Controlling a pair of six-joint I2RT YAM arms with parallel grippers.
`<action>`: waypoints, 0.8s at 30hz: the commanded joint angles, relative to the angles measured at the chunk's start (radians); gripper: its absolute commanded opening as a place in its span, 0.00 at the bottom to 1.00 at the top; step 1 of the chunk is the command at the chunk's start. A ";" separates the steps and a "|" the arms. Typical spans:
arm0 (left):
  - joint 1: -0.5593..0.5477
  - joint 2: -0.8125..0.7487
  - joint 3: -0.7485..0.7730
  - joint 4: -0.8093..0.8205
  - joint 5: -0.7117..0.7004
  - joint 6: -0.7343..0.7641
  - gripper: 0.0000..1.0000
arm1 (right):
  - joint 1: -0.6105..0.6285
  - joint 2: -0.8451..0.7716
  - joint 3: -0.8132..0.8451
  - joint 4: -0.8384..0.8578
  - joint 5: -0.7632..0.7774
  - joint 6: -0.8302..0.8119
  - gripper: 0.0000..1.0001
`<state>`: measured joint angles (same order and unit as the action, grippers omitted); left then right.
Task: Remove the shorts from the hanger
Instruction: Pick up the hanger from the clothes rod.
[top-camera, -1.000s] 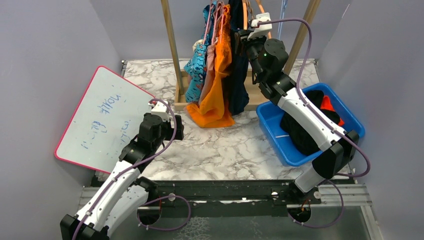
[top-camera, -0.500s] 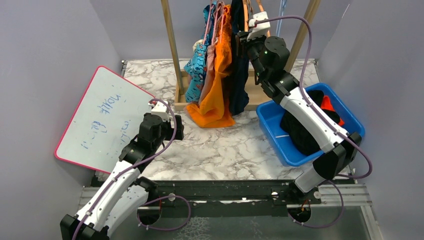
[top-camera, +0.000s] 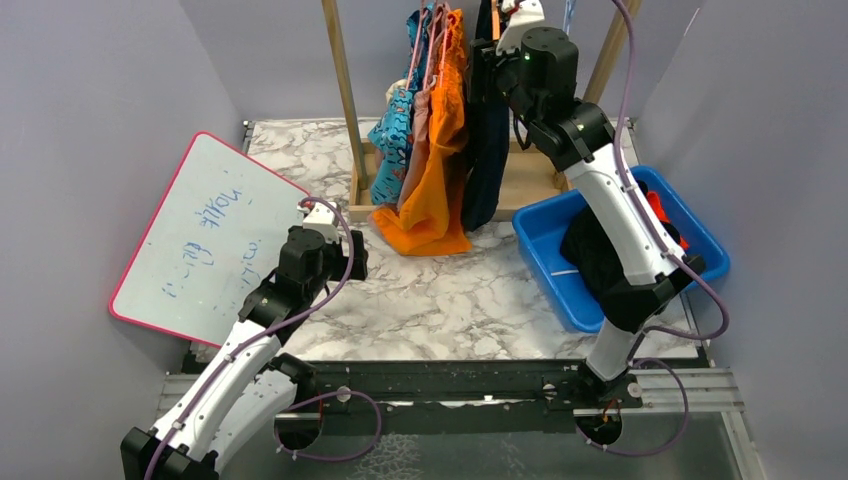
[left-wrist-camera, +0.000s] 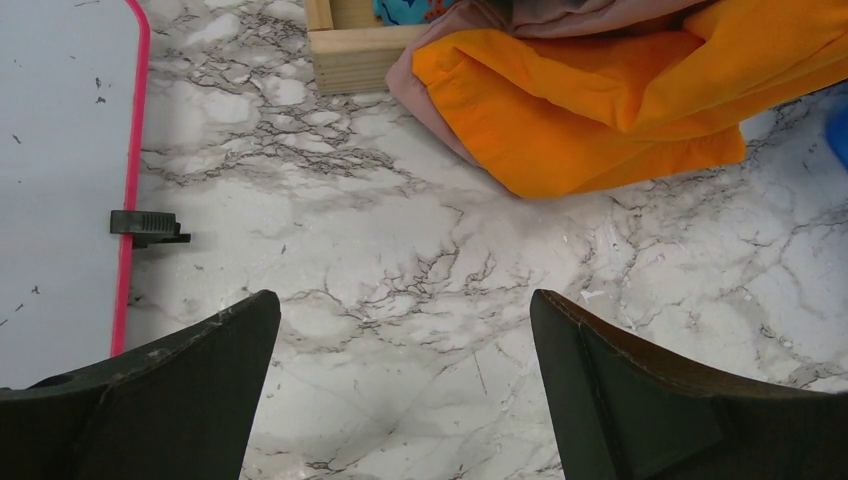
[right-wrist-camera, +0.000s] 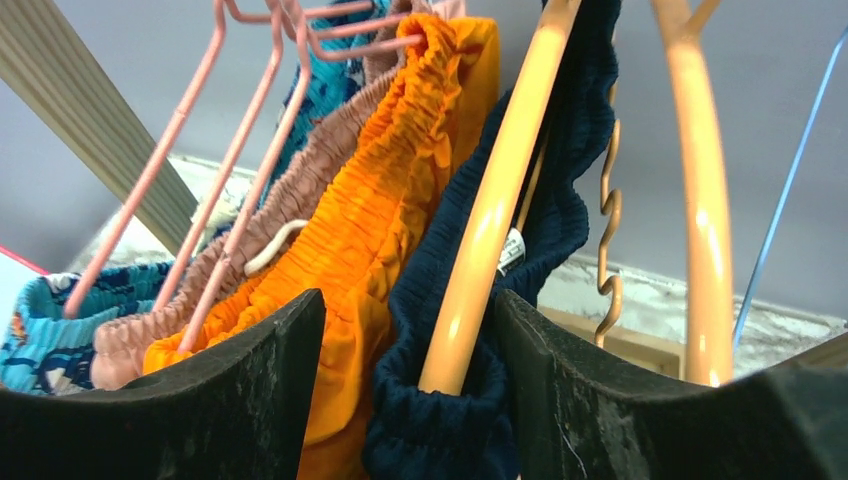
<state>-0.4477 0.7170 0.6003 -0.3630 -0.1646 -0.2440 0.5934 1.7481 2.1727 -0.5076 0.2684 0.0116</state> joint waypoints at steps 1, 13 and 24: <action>-0.006 -0.013 0.021 0.004 0.004 -0.003 0.98 | -0.001 0.069 0.111 -0.221 0.047 0.024 0.61; -0.006 0.000 0.024 0.003 0.015 -0.001 0.98 | -0.002 0.052 0.093 -0.121 0.061 -0.050 0.04; -0.006 -0.006 0.023 0.004 0.013 -0.001 0.98 | 0.000 -0.064 -0.118 0.385 0.071 -0.085 0.02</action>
<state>-0.4477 0.7174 0.6003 -0.3634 -0.1638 -0.2440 0.5861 1.7691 2.0781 -0.4404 0.3210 -0.0345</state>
